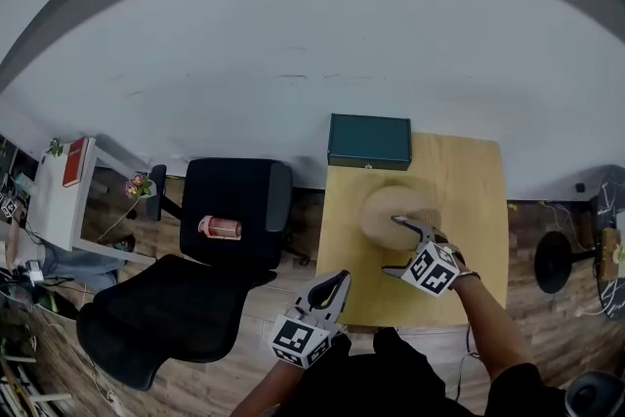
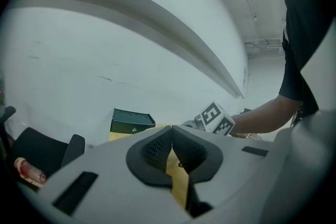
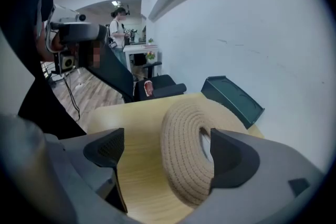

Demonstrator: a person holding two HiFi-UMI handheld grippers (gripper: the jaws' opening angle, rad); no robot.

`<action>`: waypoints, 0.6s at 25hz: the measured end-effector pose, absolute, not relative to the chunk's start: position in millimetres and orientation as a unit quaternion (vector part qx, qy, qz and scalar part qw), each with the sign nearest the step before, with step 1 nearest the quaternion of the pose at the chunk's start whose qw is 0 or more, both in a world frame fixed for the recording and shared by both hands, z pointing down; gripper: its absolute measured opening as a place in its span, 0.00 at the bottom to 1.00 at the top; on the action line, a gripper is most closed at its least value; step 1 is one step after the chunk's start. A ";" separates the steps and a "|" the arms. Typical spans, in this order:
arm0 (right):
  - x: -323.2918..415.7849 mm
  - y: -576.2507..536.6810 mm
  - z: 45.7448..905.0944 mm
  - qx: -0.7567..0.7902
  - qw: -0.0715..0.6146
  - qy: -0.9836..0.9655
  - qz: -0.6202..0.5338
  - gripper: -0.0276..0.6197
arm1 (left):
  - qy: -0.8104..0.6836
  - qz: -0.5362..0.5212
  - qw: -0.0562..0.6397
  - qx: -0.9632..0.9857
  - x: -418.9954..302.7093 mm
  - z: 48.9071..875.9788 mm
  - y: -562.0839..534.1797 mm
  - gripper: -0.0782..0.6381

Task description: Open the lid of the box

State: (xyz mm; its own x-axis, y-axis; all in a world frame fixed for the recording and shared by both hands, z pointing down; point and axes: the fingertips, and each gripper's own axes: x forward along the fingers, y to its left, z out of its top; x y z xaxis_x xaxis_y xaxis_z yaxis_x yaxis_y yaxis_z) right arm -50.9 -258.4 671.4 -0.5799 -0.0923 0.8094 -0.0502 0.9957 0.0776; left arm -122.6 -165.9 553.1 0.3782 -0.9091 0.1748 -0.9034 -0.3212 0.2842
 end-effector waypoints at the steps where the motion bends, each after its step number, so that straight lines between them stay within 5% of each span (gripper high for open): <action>1: -51.2 -260.7 677.3 0.031 0.468 -0.883 -0.031 0.84 | -0.560 -0.009 0.171 0.811 -122.4 554.7 -166.6 0.14; 5: -52.6 -268.2 694.4 0.003 0.503 -0.862 -0.056 0.82 | -0.581 -0.013 0.178 0.794 -131.0 559.7 -169.6 0.14; 8: -51.0 -277.7 704.4 0.003 0.526 -0.847 -0.069 0.66 | -0.592 -0.013 0.179 0.786 -140.4 561.7 -171.7 0.14; 15: -44.4 -285.4 723.4 -0.009 0.571 -0.817 -0.078 0.60 | -0.602 -0.012 0.174 0.780 -151.0 560.0 -174.6 0.14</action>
State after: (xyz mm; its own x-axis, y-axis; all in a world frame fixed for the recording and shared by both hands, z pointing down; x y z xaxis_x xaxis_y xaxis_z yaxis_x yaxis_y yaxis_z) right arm -44.4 -285.4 723.4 -0.3479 -0.0742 0.9346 0.1050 0.9875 0.1175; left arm -151.0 -174.6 560.0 0.2757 -0.9423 0.1901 -0.9338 -0.2155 0.2857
